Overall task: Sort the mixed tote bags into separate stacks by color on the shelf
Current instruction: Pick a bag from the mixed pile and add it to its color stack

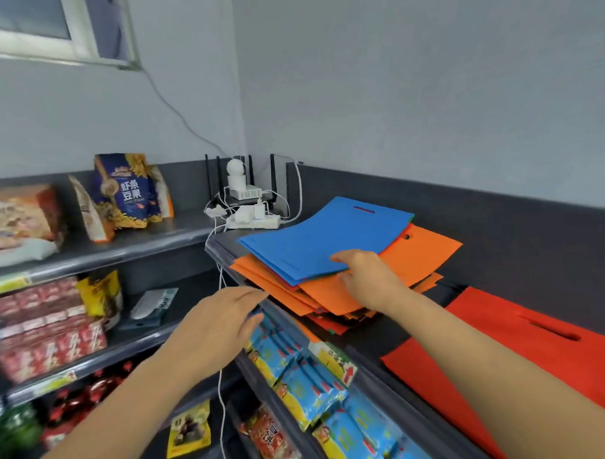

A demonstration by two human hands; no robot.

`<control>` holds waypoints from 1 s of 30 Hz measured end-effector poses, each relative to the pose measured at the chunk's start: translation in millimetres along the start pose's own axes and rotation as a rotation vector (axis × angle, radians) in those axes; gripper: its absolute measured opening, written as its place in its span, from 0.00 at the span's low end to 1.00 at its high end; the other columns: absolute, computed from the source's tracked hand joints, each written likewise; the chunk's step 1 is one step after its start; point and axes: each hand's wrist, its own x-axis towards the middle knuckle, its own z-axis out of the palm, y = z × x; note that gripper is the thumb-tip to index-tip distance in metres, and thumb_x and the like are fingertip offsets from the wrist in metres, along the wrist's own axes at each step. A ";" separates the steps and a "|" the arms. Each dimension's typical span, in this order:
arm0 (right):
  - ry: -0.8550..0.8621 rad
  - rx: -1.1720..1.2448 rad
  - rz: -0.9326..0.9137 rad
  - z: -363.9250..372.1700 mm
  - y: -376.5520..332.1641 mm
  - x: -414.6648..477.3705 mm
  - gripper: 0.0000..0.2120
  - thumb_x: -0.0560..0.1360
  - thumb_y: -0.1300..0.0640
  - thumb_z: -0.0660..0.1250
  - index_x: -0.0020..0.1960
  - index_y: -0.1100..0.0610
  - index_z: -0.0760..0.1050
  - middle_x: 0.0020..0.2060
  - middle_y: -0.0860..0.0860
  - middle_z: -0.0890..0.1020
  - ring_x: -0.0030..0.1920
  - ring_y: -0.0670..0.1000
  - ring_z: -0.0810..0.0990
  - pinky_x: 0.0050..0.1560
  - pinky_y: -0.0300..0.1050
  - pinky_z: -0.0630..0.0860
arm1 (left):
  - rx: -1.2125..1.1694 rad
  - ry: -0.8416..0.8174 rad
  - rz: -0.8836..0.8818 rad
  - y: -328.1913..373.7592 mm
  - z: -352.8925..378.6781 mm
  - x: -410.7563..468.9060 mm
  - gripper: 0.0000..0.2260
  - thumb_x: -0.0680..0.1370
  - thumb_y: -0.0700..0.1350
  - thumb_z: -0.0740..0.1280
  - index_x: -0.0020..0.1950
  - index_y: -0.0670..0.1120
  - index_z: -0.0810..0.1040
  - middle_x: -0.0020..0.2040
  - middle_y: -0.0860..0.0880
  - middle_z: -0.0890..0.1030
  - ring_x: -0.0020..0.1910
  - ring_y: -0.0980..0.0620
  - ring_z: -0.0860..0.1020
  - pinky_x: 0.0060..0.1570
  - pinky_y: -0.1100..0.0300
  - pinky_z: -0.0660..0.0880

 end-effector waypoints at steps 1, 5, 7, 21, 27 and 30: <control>-0.024 -0.014 0.002 4.8 -0.2 10.5 0.21 0.78 0.61 0.60 0.71 0.55 0.66 0.70 0.54 0.69 0.71 0.54 0.66 0.70 0.49 0.64 | -0.002 -0.001 0.002 -7.3 4.0 8.6 0.21 0.82 0.53 0.55 0.75 0.54 0.61 0.72 0.58 0.65 0.70 0.58 0.62 0.66 0.65 0.61; -0.138 -0.026 -0.008 19.0 0.6 39.2 0.25 0.78 0.54 0.63 0.73 0.53 0.62 0.73 0.51 0.65 0.72 0.53 0.63 0.72 0.48 0.61 | -0.047 0.004 0.052 -32.6 18.0 46.4 0.21 0.81 0.54 0.56 0.74 0.53 0.63 0.71 0.57 0.66 0.69 0.59 0.64 0.66 0.66 0.60; -0.207 -0.035 -0.032 22.5 -1.0 46.2 0.25 0.77 0.51 0.64 0.72 0.53 0.64 0.72 0.50 0.67 0.72 0.52 0.64 0.71 0.47 0.61 | -0.091 0.010 0.086 -42.9 23.8 66.9 0.22 0.80 0.55 0.56 0.74 0.53 0.63 0.71 0.57 0.66 0.69 0.59 0.64 0.65 0.67 0.59; 0.026 0.427 0.369 26.7 2.5 53.5 0.11 0.66 0.55 0.77 0.33 0.58 0.76 0.30 0.49 0.74 0.34 0.44 0.69 0.37 0.41 0.65 | -0.333 -0.362 0.338 -95.1 60.4 189.2 0.34 0.70 0.71 0.51 0.69 0.55 0.70 0.70 0.56 0.70 0.69 0.55 0.67 0.65 0.60 0.63; 0.098 0.513 0.389 37.2 -3.9 47.2 0.08 0.65 0.63 0.77 0.39 0.54 0.81 0.45 0.48 0.85 0.50 0.46 0.82 0.55 0.42 0.77 | -0.277 -0.429 0.465 -105.7 60.5 206.8 0.25 0.73 0.63 0.65 0.68 0.59 0.69 0.69 0.60 0.69 0.68 0.56 0.66 0.63 0.62 0.63; 0.129 0.526 0.402 41.5 -3.5 44.7 0.10 0.65 0.64 0.76 0.42 0.53 0.81 0.46 0.47 0.84 0.50 0.46 0.82 0.57 0.42 0.77 | -0.263 -0.459 0.502 -108.5 60.6 208.7 0.23 0.74 0.61 0.64 0.68 0.60 0.69 0.68 0.60 0.70 0.67 0.55 0.66 0.63 0.61 0.63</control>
